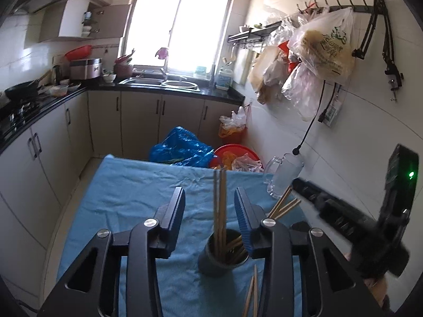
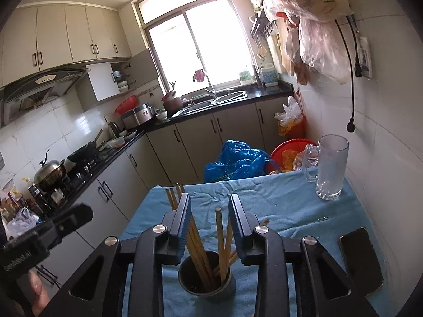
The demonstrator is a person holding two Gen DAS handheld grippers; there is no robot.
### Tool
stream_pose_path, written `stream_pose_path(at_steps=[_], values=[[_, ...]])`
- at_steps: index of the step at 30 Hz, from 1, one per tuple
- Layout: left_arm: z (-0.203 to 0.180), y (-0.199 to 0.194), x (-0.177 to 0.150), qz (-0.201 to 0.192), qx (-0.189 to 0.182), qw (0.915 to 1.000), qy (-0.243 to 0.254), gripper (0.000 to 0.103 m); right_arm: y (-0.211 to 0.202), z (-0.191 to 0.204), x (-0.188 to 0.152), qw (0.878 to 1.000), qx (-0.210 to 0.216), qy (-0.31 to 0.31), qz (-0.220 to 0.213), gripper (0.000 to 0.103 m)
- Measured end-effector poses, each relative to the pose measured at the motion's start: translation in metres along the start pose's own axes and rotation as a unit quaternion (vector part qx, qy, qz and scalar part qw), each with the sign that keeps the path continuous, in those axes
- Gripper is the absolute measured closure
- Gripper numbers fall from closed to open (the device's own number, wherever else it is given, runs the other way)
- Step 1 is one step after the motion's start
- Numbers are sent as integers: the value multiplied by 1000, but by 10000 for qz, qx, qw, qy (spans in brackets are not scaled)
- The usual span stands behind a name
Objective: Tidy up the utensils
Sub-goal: 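Open both tools to drop the chopsticks into the cup, then move both open tools back to the last chopsticks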
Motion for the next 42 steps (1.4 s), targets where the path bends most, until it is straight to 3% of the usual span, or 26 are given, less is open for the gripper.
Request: stream_pose_path(at_steps=[5, 11, 19, 24, 28, 34, 37, 39, 42], values=[[18, -16, -26, 84, 212, 9997, -11, 59, -30, -2, -6, 10000, -17, -21, 27, 58], [41, -21, -80, 561, 417, 9975, -44, 58, -70, -10, -32, 9989, -231, -308, 251, 47], [51, -18, -175, 1332, 522, 9896, 118, 58, -122, -64, -82, 9912, -924, -418, 846, 41], [40, -5, -228, 1779, 538, 9813, 507, 58, -143, -97, -112, 9804, -1361, -466, 1349, 39], [26, 9, -259, 2114, 417, 9726, 874, 58, -137, -99, -145, 9785, -1056, -282, 1748, 39], [16, 26, -288, 2526, 320, 9613, 1055, 59, -97, -63, -204, 9690, -66, 7, 2472, 39], [14, 33, -291, 2572, 354, 9596, 1084, 73, -75, -40, -226, 9629, 179, -14, 2693, 39], [16, 35, -290, 2524, 463, 9607, 1055, 92, -62, -27, -234, 9599, 265, -28, 2790, 39], [27, 38, -283, 2572, 469, 9632, 626, 95, -41, -15, -241, 9565, 355, -18, 2896, 45]])
Point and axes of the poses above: each gripper's, at about its wrist camera, not at the fingertips, and y roughly the way its jaws point, z to its left, x to its top, the point moved 6 cm from there along y, roughly the way its jaws point, and after that the axes turned 11 degrees about -y, right-handed, at the moved point
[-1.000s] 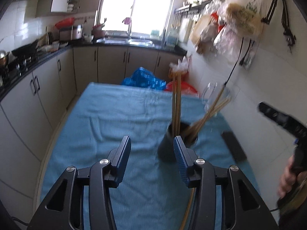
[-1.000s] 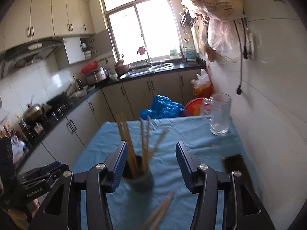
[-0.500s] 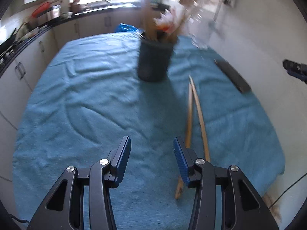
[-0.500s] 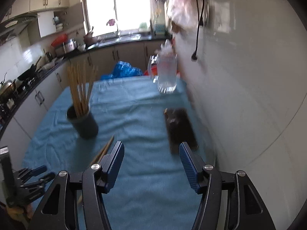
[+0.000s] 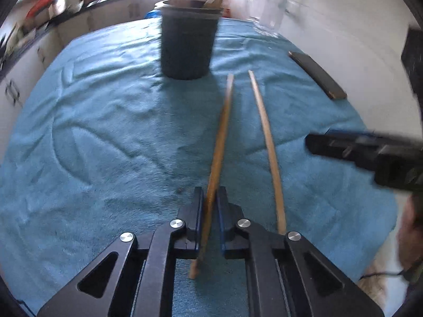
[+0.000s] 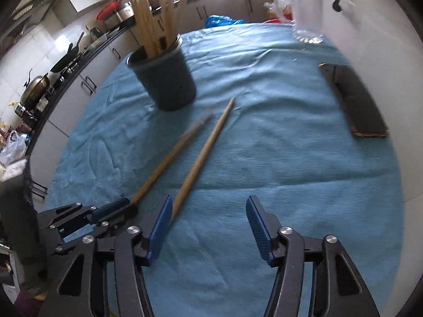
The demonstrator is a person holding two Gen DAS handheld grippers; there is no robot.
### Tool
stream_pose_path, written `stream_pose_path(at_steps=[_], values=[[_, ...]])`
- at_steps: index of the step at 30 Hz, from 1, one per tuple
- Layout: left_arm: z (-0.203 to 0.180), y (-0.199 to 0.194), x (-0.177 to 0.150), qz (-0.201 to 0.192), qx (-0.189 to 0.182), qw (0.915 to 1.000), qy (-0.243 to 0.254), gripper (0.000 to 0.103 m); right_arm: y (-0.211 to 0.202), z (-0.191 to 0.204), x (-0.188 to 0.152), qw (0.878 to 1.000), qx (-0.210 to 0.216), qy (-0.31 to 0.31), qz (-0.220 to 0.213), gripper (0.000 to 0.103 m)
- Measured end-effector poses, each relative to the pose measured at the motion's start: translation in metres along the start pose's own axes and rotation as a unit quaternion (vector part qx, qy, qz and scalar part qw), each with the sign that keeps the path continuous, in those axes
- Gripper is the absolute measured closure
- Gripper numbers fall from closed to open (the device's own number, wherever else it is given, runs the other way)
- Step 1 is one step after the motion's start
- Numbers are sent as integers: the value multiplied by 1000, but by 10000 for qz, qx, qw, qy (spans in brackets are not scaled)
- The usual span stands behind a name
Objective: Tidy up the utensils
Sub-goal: 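Move both open tools back to the last chopsticks, then close the left tool on a chopstick while the right tool grasps another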
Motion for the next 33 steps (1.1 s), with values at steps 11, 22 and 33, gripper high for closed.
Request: stream_pose_path(at_steps=[11, 22, 33], values=[[26, -13, -15, 328, -405, 9929, -1067, 95, 46, 31, 11, 9969, -525, -551, 211, 75], [24, -26, -28, 512, -644, 9899, -1153, 95, 14, 4, -33, 9952, -696, -597, 338, 94], [15, -21, 20, 266, -342, 9967, -683, 76, 6, -20, -40, 9976, -514, -334, 324, 82]])
Point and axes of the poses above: each gripper's, at about its wrist camera, not at the fingertips, and y roughly the way its jaws point, z to its left, x to its top, the point moved 6 cm from there along y, roughly the way its jaws point, and after that the axes turned 11 degrees about -y, right-handed, at the moved point
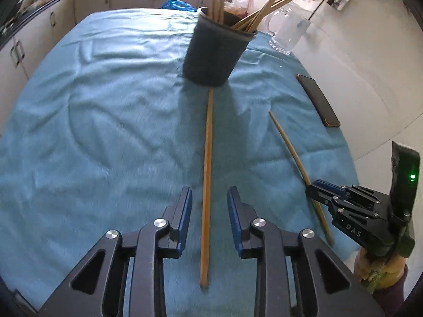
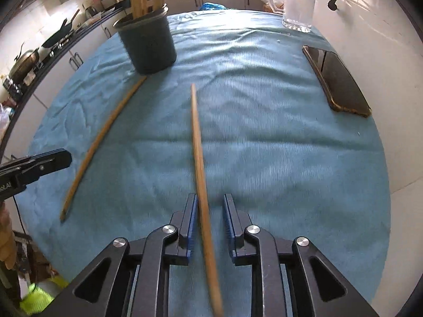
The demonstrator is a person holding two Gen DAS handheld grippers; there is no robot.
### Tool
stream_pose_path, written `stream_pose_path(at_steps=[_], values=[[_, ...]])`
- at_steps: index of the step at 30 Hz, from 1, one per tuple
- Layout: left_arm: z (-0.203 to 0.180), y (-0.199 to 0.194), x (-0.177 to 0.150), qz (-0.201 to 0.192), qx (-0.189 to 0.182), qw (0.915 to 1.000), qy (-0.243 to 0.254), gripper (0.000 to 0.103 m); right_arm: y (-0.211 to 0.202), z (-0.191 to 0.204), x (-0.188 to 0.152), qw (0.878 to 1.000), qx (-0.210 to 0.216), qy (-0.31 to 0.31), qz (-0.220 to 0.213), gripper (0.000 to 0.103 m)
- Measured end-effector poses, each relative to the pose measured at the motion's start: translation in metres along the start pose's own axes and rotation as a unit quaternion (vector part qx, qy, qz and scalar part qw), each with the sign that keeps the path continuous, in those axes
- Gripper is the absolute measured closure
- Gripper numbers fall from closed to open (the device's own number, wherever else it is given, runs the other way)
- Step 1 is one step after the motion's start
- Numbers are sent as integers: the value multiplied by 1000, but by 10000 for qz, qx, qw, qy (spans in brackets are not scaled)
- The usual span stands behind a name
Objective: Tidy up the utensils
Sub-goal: 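Close the left tool on a chopstick while the right tool grasps another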
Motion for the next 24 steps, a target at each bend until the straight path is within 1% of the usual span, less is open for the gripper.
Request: stream_pose_path(at_steps=[2, 4, 8, 10, 12, 13, 18, 20, 21, 22, 23, 24], values=[[-2, 12, 16, 5, 81, 10000, 37, 76, 5, -2, 13, 10000, 9, 24, -68, 82], [-4, 25, 35, -10, 178, 9998, 52, 76, 14, -4, 26, 10000, 6, 58, -49, 82], [-11, 46, 60, 13, 234, 9996, 144, 76, 27, -7, 49, 9999, -79, -19, -102, 82], [-12, 56, 67, 54, 324, 9993, 178, 76, 32, -7, 59, 9999, -123, -81, -90, 82], [-13, 65, 71, 124, 327, 9992, 171, 76, 36, -7, 68, 9995, -216, -209, -86, 82], [-15, 65, 74, 57, 327, 9993, 190, 76, 38, -6, 71, 9993, -259, -253, -88, 82], [-19, 72, 82, 1, 230, 9996, 187, 76, 47, -6, 88, 9986, -402, -315, -165, 82], [-21, 74, 84, -61, 181, 9997, 169, 76, 49, -7, 91, 9983, -437, -297, -242, 85], [-21, 74, 84, -118, 146, 9997, 184, 76, 49, -8, 92, 9981, -470, -300, -271, 92], [-23, 76, 84, -154, 149, 9995, 231, 77, 50, -9, 92, 9976, -519, -317, -322, 96], [-25, 77, 84, -182, 183, 9992, 295, 89, 50, -9, 93, 9976, -510, -295, -369, 96], [-26, 79, 83, -146, 203, 9991, 329, 97, 49, -9, 93, 9978, -476, -255, -397, 97]])
Point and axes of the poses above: each gripper's, at about its wrist camera, not at the fingertips, and y roughly the way its jaws point, z to its left, x to its top, the point moved 6 cm from there along y, roughly the way its jaws point, and after that the axes turned 11 degrees about -y, right-handed, at the moved point
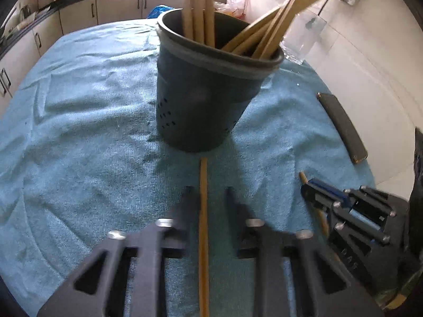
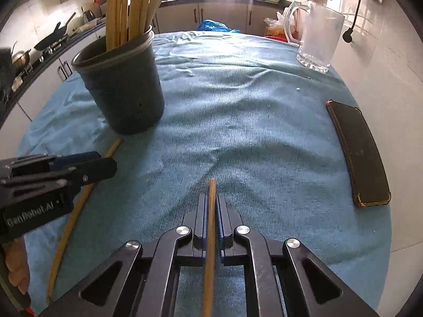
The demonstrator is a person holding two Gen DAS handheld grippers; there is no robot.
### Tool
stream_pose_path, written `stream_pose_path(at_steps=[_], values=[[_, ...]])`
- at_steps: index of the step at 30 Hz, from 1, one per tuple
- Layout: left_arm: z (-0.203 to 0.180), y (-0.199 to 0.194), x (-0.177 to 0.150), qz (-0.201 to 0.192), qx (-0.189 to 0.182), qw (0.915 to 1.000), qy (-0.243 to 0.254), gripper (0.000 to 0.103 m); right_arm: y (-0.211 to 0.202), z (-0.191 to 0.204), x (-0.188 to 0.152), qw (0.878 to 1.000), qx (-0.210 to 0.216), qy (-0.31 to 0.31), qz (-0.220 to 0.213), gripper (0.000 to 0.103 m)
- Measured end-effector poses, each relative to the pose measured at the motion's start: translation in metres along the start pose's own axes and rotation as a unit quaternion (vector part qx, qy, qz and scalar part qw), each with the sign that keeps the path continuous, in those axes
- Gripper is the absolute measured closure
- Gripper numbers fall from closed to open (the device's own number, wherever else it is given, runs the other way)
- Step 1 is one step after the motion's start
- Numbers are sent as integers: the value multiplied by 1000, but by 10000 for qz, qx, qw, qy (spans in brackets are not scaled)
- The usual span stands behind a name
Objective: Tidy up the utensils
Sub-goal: 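Close the left tool on a chopstick while the right tool grasps another, then lift both held chopsticks upright and lower them into the black cup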
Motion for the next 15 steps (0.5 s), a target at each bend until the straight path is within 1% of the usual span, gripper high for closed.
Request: stream_pose_path(at_steps=[3, 4, 9, 11, 15], values=[[0, -5, 0, -8, -94, 9999, -136, 98, -3, -4, 2, 9996, 168, 208, -79, 97], [0, -11, 1, -74, -122, 9998, -159, 98, -8, -7, 4, 9992, 220, 299, -162, 97], [-6, -62, 4, -595, -227, 9980, -28, 98, -54, -12, 16, 9958, 322, 428, -741, 97], [-10, -86, 3, -825, -299, 9961, -2, 97, -74, -13, 18, 9936, 334, 471, -966, 97], [-10, -128, -5, -1150, -458, 9923, -8, 97, -108, -13, 18, 9892, 319, 511, -1333, 97]])
Point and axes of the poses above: each gripper's, at about its wrist camera, not at the fingertips, and y roughly the way its jaws point, z to its left, x to its top, the point moved 6 cm from there along y, roughly the way its jaws point, and after that the axes turned 11 degrees about -y, right-handed, at the moved point
